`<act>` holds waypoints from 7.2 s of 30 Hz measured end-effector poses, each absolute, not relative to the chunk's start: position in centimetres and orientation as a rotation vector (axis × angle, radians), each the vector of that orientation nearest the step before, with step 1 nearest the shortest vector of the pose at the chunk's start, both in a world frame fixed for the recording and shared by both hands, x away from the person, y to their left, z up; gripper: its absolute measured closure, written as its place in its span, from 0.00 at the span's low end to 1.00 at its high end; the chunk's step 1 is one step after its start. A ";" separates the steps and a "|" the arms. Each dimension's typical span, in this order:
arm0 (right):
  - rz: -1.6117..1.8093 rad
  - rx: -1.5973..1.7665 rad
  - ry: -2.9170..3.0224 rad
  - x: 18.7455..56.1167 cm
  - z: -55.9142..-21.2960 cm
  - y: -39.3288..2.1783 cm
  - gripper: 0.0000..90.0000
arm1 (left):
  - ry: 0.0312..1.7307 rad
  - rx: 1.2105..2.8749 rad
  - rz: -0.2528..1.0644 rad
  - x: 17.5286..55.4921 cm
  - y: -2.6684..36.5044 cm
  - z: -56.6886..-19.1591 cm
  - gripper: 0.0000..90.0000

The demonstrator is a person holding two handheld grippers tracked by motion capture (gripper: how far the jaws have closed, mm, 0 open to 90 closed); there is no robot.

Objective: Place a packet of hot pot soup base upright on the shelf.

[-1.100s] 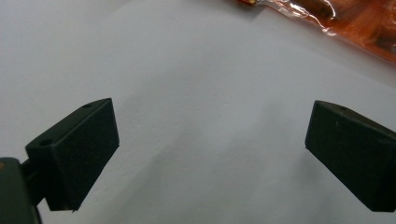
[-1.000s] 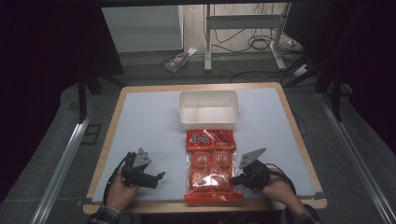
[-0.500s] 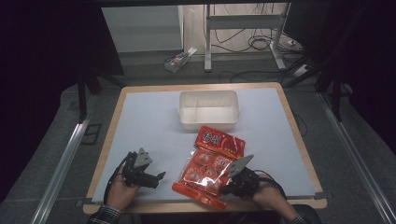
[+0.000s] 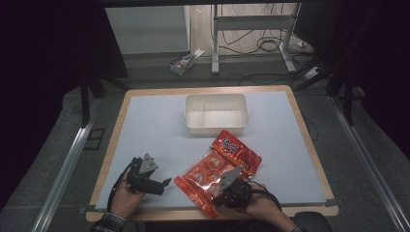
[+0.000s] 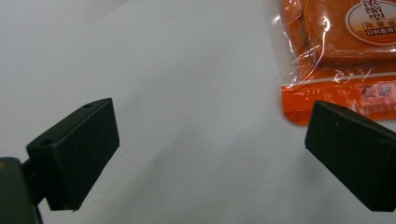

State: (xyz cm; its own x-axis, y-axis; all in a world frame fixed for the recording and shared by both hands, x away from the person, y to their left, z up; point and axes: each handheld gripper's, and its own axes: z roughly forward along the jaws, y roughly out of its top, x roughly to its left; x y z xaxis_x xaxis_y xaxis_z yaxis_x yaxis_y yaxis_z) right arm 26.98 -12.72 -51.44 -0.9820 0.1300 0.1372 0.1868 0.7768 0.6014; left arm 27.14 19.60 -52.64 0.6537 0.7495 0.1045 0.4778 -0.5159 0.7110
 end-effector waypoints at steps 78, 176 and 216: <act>-1.171 -0.985 -2.842 39.8 -52.0 -20.7 0.32 | 0.933 2.243 0.536 27.2 19.4 -52.9 0.04; -1.540 -0.760 -2.834 40.6 -28.5 -18.9 0.98 | 0.935 2.220 0.546 27.1 19.7 -52.6 0.04; -1.478 -0.786 -2.933 52.6 -27.0 -15.5 0.99 | 0.936 2.213 0.549 27.1 19.8 -52.6 0.04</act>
